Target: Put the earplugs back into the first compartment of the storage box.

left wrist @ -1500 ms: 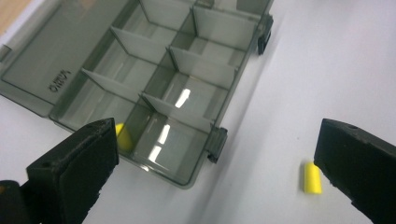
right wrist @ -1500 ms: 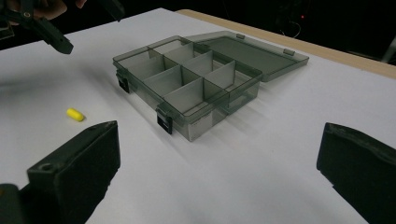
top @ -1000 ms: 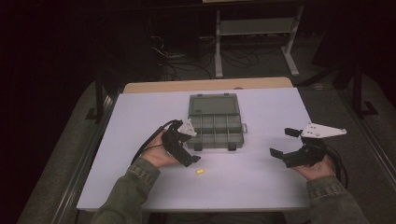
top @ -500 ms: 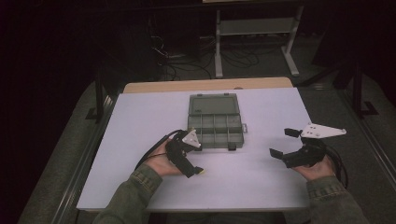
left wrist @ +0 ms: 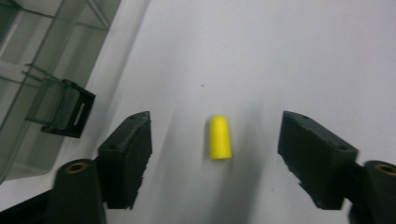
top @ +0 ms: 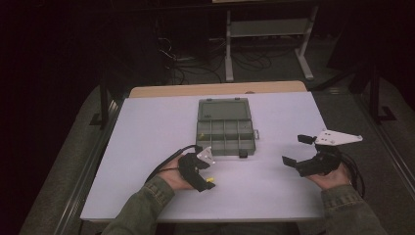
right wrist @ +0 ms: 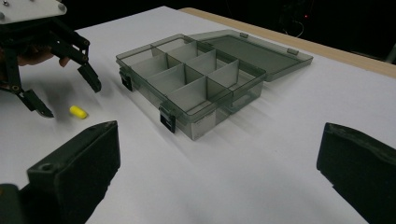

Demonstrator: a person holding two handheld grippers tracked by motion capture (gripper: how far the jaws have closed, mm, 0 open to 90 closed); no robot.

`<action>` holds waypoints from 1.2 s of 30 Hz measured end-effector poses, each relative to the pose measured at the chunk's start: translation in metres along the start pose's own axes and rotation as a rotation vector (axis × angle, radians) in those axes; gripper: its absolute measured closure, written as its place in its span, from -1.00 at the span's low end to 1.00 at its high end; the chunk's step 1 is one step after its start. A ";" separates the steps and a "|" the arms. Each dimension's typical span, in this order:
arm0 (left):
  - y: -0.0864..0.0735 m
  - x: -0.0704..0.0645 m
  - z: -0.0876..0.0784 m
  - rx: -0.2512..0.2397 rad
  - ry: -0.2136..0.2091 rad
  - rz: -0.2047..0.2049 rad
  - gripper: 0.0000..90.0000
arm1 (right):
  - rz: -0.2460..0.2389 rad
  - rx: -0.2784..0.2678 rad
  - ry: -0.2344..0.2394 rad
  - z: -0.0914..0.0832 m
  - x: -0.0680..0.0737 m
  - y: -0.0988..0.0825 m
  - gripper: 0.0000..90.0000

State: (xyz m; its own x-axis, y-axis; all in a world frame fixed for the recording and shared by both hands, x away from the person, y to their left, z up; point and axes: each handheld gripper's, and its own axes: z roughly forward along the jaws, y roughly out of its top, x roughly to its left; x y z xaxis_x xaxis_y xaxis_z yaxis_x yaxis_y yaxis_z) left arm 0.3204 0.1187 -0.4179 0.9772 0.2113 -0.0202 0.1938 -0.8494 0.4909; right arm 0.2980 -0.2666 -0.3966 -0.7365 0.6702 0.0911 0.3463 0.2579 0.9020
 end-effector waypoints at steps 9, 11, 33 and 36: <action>0.000 0.000 0.006 0.026 0.016 0.027 0.30 | 0.000 -0.003 0.000 -0.001 0.000 0.000 -1.00; 0.000 0.000 0.006 0.025 0.013 0.030 0.42 | 0.000 -0.002 0.000 0.000 0.000 0.000 -1.00; 0.004 0.007 -0.012 -0.002 -0.014 0.011 0.81 | 0.000 -0.001 -0.003 0.000 0.000 0.000 -1.00; 0.005 0.010 -0.018 0.004 -0.019 0.015 0.82 | 0.002 -0.002 -0.003 0.000 0.000 0.000 -1.00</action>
State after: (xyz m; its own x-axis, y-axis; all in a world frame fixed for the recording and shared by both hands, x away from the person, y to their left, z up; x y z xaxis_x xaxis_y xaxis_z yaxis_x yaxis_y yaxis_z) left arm 0.3297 0.1247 -0.4000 0.9815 0.1892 -0.0297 0.1794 -0.8543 0.4879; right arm 0.2981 -0.2672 -0.3964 -0.7342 0.6727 0.0914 0.3462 0.2551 0.9028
